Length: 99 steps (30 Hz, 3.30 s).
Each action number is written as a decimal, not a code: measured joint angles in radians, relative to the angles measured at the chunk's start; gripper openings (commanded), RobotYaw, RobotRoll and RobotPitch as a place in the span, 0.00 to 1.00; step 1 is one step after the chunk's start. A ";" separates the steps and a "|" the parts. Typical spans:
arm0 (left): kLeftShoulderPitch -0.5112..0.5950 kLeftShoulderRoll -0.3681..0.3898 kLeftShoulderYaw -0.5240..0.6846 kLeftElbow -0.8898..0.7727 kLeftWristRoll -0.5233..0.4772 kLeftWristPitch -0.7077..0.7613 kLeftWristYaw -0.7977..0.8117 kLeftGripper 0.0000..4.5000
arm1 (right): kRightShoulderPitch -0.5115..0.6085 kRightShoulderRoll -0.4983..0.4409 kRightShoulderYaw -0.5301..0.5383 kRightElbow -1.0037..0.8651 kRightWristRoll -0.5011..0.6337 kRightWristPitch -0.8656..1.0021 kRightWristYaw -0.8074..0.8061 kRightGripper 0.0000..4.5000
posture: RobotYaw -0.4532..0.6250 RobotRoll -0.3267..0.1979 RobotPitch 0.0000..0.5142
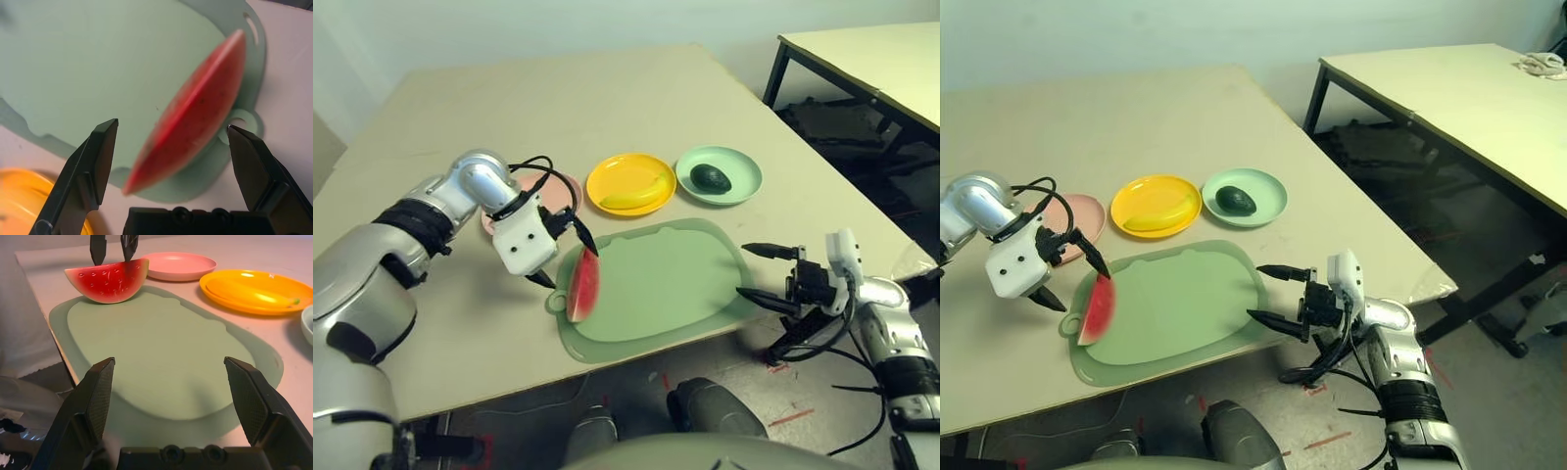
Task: Place the fruits into color-matched plates.
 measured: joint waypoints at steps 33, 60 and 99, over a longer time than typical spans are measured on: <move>0.069 0.020 -0.050 -0.064 0.033 0.079 -0.004 1.00 | -0.022 -0.007 0.028 -0.020 0.000 0.025 -0.010 0.99 | 0.13 0.62 0.01; 0.158 -0.166 0.255 0.171 0.324 0.082 -0.006 1.00 | 0.022 -0.001 0.065 -0.061 -0.009 0.014 -0.016 0.99 | 0.12 0.62 0.00; 0.154 -0.136 0.363 0.146 0.304 0.278 -0.007 0.52 | 0.029 0.000 0.077 -0.100 -0.009 0.015 -0.025 1.00 | 0.13 0.62 0.01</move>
